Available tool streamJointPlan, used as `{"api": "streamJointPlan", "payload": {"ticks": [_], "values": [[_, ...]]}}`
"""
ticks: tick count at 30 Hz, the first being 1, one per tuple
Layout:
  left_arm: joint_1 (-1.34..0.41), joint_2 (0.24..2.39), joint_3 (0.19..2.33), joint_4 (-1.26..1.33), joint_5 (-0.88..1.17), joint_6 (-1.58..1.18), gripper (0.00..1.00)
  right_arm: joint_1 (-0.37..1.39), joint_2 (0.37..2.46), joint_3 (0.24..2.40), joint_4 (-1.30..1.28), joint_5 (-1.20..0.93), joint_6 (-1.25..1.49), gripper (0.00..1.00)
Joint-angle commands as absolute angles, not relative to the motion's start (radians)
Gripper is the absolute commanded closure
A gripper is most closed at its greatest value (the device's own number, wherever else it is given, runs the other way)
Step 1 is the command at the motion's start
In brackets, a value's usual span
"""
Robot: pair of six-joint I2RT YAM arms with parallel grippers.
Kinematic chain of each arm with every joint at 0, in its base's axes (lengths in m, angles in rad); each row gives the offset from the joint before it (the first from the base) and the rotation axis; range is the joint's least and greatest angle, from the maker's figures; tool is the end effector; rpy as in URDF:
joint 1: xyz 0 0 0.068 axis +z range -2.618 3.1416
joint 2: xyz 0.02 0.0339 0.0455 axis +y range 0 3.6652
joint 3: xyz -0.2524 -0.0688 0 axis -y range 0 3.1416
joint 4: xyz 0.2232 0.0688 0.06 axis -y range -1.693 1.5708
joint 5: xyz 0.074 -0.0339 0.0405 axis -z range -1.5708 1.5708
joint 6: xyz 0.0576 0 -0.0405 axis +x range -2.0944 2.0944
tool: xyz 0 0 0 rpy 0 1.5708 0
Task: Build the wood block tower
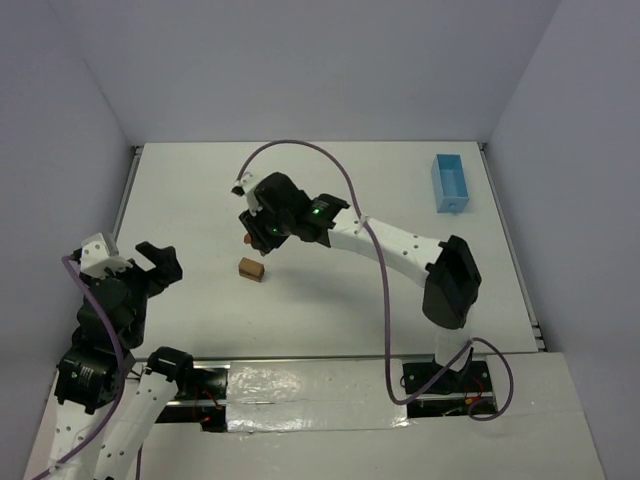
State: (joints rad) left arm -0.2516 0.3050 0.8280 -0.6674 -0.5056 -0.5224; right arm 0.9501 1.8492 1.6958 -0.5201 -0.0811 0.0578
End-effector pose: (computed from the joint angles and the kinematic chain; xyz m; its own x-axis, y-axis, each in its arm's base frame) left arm 0.0706 0.0107 0.3349 0.0022 -0.4513 -0.8924 -0.2831 0.8556 -0.4334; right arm 0.2415 0.3459 0.2994 -0.4111 -0.4760 -0.7774 -0.8253 0.5566 0.0956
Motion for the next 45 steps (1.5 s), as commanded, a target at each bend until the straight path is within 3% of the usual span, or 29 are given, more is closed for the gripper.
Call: {"api": "streamJointPlan", "payload": {"ticks": [1, 20, 45], "values": [[-0.247, 0.296, 0.821, -0.598, -0.508, -0.483, 0.01, 0.980, 1.923, 1.799, -0.577, -0.014, 0.021, 0.98], [-0.245, 0.371, 0.813, -0.566, -0.374, -0.423, 0.00, 0.999, 2.190, 2.009, -0.632, -0.100, -0.041, 0.95], [-0.245, 0.377, 0.810, -0.558, -0.345, -0.410, 0.00, 0.999, 2.224, 2.000, -0.653, -0.115, -0.041, 0.84]]}}
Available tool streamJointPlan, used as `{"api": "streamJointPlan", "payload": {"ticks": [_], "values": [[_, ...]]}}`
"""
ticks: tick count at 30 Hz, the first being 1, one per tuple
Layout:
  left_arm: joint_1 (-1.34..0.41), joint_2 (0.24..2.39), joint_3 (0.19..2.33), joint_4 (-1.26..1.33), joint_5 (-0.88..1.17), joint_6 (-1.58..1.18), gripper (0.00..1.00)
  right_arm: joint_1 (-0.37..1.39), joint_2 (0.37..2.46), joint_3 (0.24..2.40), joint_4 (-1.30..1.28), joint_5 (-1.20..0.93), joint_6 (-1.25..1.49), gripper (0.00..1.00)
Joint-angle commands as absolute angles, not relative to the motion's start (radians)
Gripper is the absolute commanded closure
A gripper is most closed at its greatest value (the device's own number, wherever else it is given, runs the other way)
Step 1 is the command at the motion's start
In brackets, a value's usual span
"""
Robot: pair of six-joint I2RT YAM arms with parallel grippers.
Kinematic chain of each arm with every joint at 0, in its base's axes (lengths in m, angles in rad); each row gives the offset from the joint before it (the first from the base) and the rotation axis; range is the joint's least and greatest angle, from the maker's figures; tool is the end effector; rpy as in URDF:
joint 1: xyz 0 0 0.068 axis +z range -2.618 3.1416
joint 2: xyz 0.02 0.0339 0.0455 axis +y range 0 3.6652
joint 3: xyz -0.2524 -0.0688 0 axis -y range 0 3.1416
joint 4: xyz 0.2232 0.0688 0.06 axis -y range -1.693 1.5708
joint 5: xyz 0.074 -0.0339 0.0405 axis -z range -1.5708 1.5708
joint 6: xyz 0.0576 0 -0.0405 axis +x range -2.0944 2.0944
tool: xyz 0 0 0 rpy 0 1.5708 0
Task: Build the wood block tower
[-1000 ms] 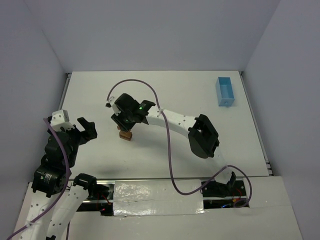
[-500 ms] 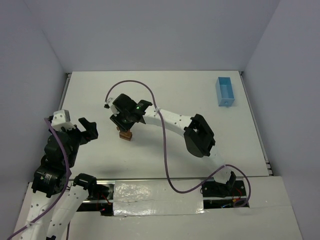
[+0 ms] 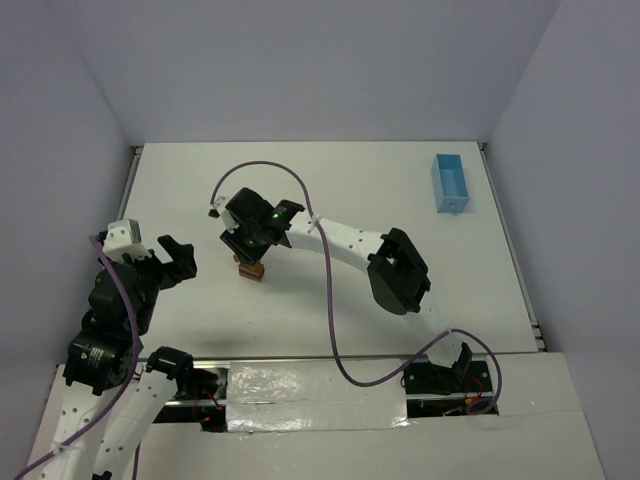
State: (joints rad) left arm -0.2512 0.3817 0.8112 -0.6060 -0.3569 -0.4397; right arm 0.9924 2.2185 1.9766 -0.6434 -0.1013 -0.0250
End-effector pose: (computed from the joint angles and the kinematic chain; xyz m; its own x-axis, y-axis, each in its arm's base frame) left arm 0.0919 -0.0028 0.3325 -0.1112 -0.3832 -0.9169 -0.1631 0.9172 -0.3635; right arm 0.2611 0.4105 0.2179 -0.4014 -0.6602 -0.6348 -0.8784 0.4739 0.0624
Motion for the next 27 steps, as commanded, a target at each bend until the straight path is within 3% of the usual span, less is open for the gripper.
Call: {"api": "streamJointPlan", "payload": {"ticks": [1, 27], "values": [[-0.245, 0.377, 0.810, -0.558, -0.344, -0.411, 0.00, 0.997, 2.224, 1.999, -0.655, -0.115, -0.044, 0.84], [-0.245, 0.387, 0.810, -0.554, -0.327, -0.403, 0.00, 0.996, 2.253, 2.042, -0.689, -0.123, -0.083, 0.79]]}}
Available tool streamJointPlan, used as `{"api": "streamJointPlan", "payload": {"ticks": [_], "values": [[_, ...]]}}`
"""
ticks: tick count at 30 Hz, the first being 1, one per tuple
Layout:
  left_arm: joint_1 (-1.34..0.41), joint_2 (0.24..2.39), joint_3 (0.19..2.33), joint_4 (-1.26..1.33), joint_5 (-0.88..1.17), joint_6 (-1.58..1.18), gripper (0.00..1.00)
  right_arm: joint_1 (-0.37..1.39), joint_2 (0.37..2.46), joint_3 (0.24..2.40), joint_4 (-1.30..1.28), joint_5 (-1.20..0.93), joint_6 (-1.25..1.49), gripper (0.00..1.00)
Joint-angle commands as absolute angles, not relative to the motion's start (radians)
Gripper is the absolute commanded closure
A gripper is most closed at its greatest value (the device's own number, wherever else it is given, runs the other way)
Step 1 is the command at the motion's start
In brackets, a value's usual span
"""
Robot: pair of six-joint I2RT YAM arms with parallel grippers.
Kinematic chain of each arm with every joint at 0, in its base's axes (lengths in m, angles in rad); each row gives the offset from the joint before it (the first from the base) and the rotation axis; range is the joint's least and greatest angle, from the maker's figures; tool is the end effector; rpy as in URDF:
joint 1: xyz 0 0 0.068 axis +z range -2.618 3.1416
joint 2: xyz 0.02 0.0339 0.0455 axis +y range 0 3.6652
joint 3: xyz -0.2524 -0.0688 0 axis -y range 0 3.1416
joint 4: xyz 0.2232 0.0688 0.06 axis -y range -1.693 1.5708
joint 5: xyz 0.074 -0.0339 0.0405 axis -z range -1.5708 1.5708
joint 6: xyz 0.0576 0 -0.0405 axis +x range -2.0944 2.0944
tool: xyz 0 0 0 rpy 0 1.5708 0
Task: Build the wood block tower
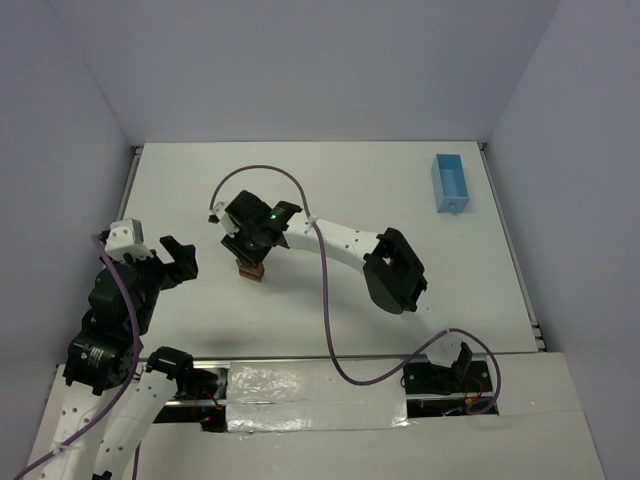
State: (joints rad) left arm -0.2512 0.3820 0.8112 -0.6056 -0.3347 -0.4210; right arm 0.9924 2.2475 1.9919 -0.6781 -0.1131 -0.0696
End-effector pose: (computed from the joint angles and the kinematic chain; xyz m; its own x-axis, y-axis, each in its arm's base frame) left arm 0.0921 -0.0041 0.3325 -0.1231 -0.3669 -0.9221 -0.1411 0.9262 -0.3497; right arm 0.2609 0.4115 0.2064 -0.3780 -0.7053 -0.5997 -0.8971 0.4390 0.0491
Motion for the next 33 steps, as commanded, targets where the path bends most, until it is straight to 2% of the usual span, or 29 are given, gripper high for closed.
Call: {"api": "streamJointPlan", "payload": {"ticks": [1, 20, 33], "values": [[-0.245, 0.387, 0.810, -0.554, -0.325, -0.403, 0.00, 0.996, 2.255, 2.045, -0.690, -0.123, -0.083, 0.78], [-0.245, 0.393, 0.808, -0.551, -0.311, -0.399, 0.00, 0.997, 2.269, 2.057, -0.713, -0.117, -0.104, 0.72], [-0.245, 0.399, 0.807, -0.548, -0.302, -0.396, 0.01, 0.986, 2.247, 2.049, -0.692, -0.135, -0.106, 0.72]]}}
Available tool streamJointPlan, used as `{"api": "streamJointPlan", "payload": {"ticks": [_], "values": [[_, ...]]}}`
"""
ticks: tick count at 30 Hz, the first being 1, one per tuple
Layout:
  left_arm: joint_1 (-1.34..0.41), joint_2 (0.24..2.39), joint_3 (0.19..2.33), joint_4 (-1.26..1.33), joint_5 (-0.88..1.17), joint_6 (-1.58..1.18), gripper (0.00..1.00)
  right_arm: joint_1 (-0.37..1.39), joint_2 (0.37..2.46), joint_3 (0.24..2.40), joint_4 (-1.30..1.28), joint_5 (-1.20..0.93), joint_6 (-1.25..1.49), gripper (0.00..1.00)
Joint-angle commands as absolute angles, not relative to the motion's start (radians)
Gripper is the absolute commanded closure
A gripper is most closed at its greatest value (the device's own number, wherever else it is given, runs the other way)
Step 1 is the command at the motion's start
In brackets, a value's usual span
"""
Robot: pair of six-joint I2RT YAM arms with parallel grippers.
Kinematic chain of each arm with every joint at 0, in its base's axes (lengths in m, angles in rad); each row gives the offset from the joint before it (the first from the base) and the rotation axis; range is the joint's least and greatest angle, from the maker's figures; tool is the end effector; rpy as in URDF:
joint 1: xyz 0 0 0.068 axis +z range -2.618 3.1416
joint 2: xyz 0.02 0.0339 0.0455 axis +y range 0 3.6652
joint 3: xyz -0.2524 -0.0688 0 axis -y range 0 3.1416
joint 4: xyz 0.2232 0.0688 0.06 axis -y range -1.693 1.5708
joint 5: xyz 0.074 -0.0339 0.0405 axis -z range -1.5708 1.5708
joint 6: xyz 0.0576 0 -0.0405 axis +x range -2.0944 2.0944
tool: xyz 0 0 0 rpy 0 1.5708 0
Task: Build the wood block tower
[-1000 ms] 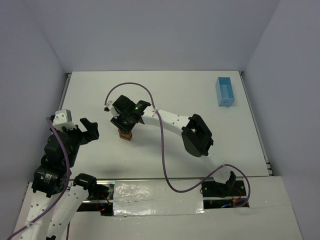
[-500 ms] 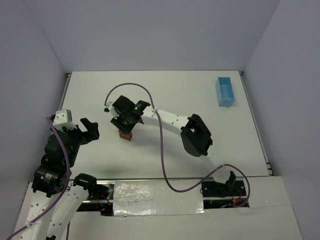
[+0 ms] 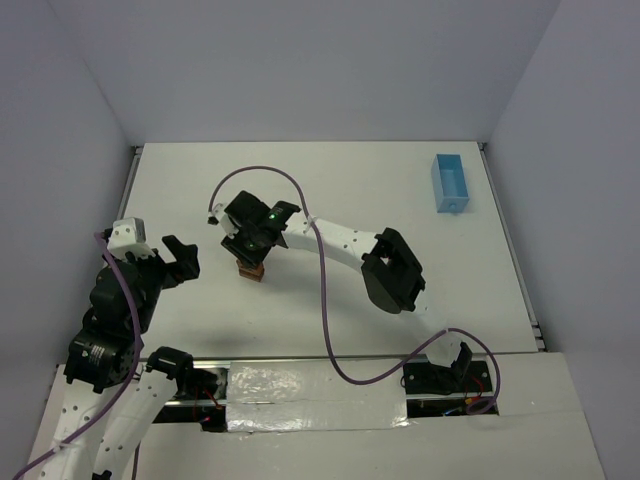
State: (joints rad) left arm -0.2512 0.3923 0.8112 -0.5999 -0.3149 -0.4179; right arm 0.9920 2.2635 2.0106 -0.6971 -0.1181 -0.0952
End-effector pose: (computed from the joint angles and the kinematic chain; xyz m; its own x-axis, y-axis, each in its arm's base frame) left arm 0.0945 -0.0058 0.3324 -0.1355 -0.3636 -0.9216 -0.1245 0.9291 -0.3483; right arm 0.2616 0.4127 0.2033 -0.3604 -0.7240 -0.5882 -0.9071 0.4189 0.0401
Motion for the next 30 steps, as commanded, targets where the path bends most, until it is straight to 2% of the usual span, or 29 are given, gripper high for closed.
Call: {"api": "streamJointPlan", "payload": {"ticks": [1, 9, 30], "values": [[-0.245, 0.400, 0.808, -0.548, -0.302, -0.396, 0.01, 0.988, 2.246, 2.049, -0.692, -0.135, -0.106, 0.72], [-0.245, 0.403, 0.807, -0.546, -0.296, -0.393, 0.01, 0.983, 2.237, 2.037, -0.678, -0.138, -0.103, 0.72], [-0.245, 0.417, 0.805, -0.543, -0.282, -0.391, 0.00, 0.969, 2.168, 1.965, -0.626, -0.173, -0.156, 0.82]]}}
